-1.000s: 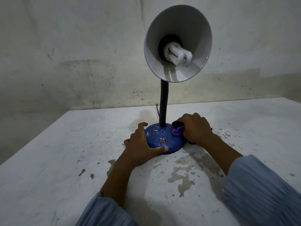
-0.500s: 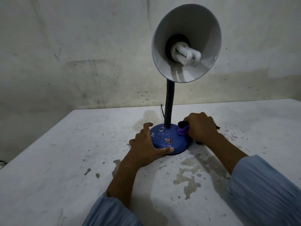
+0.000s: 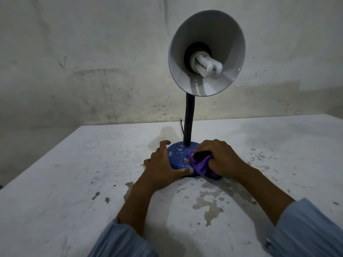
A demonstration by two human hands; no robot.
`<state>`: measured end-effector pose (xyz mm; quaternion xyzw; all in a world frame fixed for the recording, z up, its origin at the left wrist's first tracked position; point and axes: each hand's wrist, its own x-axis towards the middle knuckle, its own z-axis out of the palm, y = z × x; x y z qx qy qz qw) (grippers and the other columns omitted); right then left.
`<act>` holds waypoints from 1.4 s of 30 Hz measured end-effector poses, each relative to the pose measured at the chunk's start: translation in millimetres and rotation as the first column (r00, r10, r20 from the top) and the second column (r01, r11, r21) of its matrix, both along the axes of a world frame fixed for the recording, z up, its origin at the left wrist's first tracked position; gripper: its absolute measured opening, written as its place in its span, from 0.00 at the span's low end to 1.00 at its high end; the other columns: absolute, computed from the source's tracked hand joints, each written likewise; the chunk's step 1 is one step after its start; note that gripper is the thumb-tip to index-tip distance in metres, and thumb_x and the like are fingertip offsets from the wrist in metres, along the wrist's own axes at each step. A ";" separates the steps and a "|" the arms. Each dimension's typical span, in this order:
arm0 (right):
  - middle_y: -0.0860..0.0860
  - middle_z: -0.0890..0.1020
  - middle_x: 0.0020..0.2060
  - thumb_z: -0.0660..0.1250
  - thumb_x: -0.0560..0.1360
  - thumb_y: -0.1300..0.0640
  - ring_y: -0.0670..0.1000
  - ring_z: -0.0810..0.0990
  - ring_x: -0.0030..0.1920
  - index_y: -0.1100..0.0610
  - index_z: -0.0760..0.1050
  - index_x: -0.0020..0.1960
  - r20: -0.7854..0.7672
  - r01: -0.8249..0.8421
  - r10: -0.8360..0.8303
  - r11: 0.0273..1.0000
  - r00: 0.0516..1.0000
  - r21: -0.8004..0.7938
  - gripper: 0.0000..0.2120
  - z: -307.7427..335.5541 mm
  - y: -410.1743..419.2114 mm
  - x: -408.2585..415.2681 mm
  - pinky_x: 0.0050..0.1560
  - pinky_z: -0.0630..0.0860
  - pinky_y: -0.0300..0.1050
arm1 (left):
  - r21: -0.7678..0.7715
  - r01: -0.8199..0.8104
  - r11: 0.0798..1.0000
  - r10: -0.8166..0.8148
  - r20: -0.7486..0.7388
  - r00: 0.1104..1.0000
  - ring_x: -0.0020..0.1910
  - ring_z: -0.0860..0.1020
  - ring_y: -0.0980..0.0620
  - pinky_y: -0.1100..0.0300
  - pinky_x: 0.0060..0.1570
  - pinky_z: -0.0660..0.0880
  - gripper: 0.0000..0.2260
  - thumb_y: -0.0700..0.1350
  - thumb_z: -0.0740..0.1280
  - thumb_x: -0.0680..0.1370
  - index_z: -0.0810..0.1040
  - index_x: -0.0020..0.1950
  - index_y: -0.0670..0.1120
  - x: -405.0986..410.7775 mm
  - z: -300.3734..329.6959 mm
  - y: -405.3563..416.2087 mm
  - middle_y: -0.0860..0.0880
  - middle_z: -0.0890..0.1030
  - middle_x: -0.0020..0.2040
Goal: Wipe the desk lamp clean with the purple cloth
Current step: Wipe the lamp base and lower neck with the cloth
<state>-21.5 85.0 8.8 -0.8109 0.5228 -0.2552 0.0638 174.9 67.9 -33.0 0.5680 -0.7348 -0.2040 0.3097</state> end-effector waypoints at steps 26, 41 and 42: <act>0.52 0.81 0.41 0.63 0.66 0.68 0.52 0.76 0.42 0.55 0.80 0.46 0.174 0.067 -0.055 0.996 0.983 -0.066 0.14 0.0 14.8 -0.3 0.43 0.72 0.45 | -0.006 0.032 0.999 -0.032 0.082 0.996 0.65 0.69 0.48 0.47 0.66 0.60 0.49 0.70 0.71 0.55 0.51 0.68 0.60 7.8 -1.2 -4.4 0.51 0.68 0.69; 0.52 0.83 0.39 0.66 0.66 0.67 0.52 0.78 0.41 0.55 0.83 0.44 -0.055 0.060 -0.060 0.998 0.997 -0.003 0.12 6.4 13.9 -11.6 0.42 0.76 0.47 | 0.014 0.052 0.999 -0.053 0.083 0.995 0.66 0.69 0.47 0.46 0.67 0.60 0.48 0.69 0.72 0.56 0.51 0.68 0.60 9.1 1.9 -0.4 0.51 0.67 0.70; 0.52 0.82 0.38 0.67 0.67 0.64 0.51 0.76 0.40 0.54 0.82 0.44 -0.134 0.102 -0.109 0.993 0.985 -0.058 0.09 6.3 14.1 -16.3 0.41 0.73 0.46 | 0.019 0.056 0.998 -0.058 0.082 0.995 0.66 0.68 0.47 0.46 0.67 0.60 0.48 0.68 0.72 0.56 0.51 0.68 0.60 8.5 2.1 -0.1 0.51 0.67 0.70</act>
